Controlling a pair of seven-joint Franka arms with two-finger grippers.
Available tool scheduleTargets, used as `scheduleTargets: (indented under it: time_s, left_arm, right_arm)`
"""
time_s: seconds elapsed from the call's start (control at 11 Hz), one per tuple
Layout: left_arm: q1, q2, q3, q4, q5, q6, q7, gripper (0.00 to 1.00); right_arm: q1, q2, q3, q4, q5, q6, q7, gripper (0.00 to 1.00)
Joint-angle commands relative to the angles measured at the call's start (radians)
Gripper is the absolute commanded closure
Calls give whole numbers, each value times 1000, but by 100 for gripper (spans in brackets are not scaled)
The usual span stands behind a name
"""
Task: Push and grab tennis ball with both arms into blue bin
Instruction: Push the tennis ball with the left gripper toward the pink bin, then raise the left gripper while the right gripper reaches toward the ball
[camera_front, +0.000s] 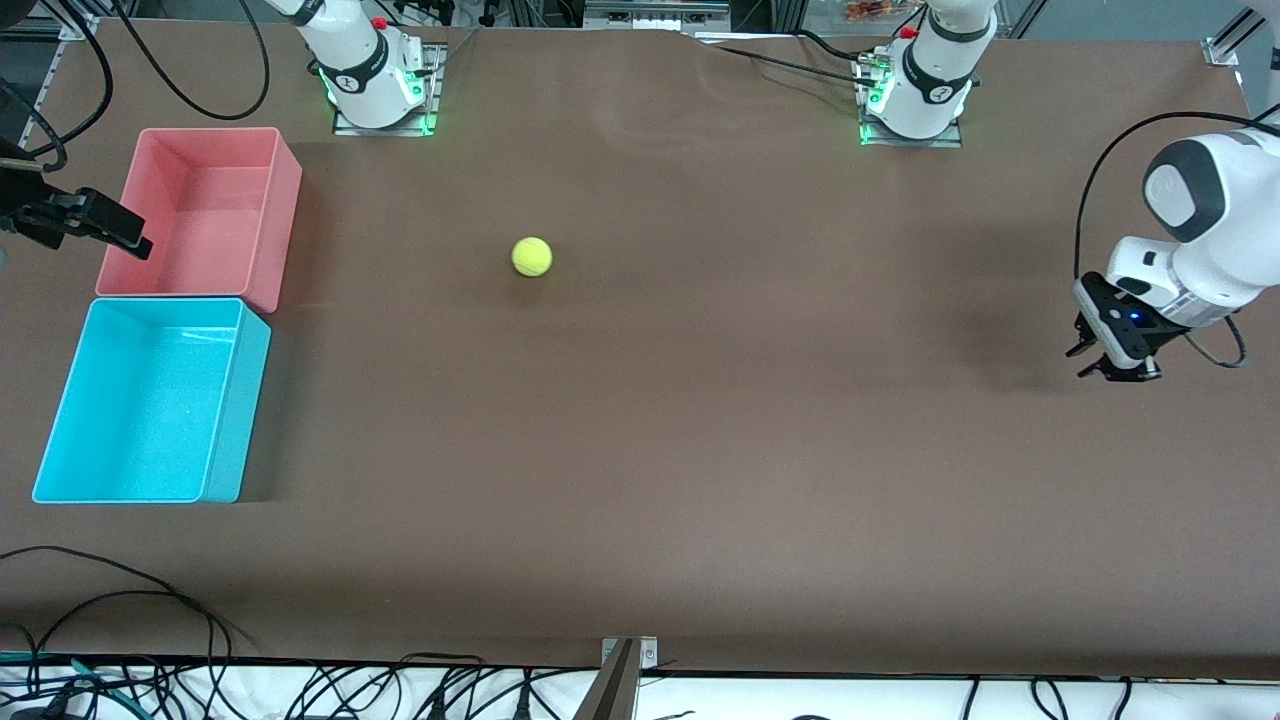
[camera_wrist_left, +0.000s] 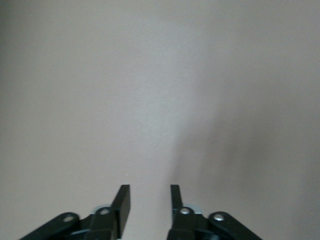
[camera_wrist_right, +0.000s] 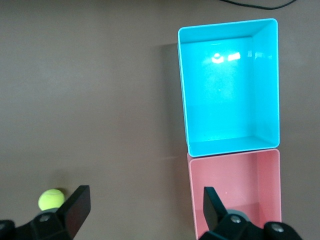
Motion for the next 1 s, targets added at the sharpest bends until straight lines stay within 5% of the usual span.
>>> scheduleTargets:
  time_s: [0.0,0.37,0.91]
  left_arm:
    - [22,17,-5,97,-11,-67,-89,0]
    - [44,46,-5,223,-13,-156,-270,0]
    - [-49,46,8,419,-5,-449,-823,0]
  right_arm:
    - [0,-3,-1,53,-6,-69,-14,0]
    - [6,7,5,53,-4,-68,11,0]
    - [-3,79,2,54,31,-57,11,0]
